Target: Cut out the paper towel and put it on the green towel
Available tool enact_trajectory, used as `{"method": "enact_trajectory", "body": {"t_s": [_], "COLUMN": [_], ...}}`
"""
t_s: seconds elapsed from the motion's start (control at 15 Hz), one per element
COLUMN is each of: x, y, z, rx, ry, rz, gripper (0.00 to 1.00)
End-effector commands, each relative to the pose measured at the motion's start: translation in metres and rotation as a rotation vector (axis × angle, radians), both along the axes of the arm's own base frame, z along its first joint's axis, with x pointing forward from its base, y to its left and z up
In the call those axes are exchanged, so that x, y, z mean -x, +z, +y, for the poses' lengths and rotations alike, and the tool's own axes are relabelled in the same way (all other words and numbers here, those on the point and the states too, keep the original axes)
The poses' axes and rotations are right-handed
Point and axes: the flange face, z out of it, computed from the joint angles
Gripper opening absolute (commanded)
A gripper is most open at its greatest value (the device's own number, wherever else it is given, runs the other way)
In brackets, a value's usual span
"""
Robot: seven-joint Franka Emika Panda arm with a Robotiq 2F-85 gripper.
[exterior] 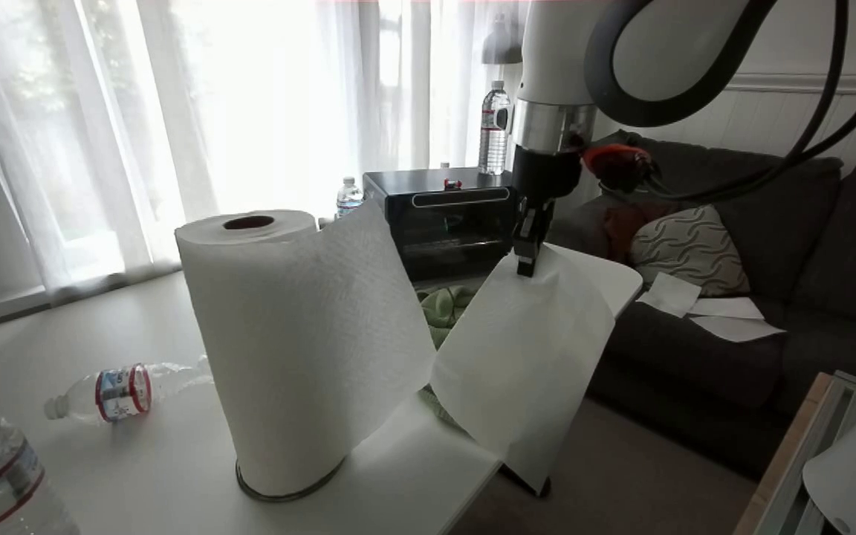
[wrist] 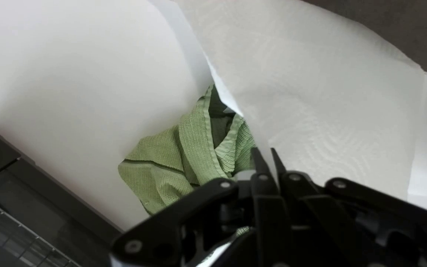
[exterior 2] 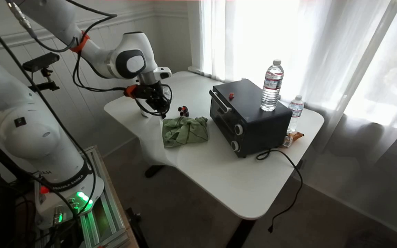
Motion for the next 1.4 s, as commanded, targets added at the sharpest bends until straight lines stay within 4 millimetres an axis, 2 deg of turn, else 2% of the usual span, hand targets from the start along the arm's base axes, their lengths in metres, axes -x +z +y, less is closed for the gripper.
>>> {"method": "enact_trajectory", "body": {"t_s": [0.0, 0.33, 0.47, 0.8, 1.0, 1.13, 1.33], "x": [0.0, 0.0, -0.004, -0.009, -0.007, -0.007, -0.01], "y": [0.0, 0.0, -0.005, -0.046, -0.066, -0.075, -0.08], "z": [0.0, 0.0, -0.014, -0.09, -0.126, -0.141, -0.145], "rx": [0.0, 0.0, -0.028, -0.07, -0.087, -0.095, -0.093], "ry": [0.0, 0.0, -0.045, -0.247, -0.323, -0.347, -0.339], "rz": [0.001, 0.001, 0.018, 0.095, 0.126, 0.14, 0.148], "gripper": [0.01, 0.0, 0.0, 0.0, 0.0, 0.0, 0.0]}}
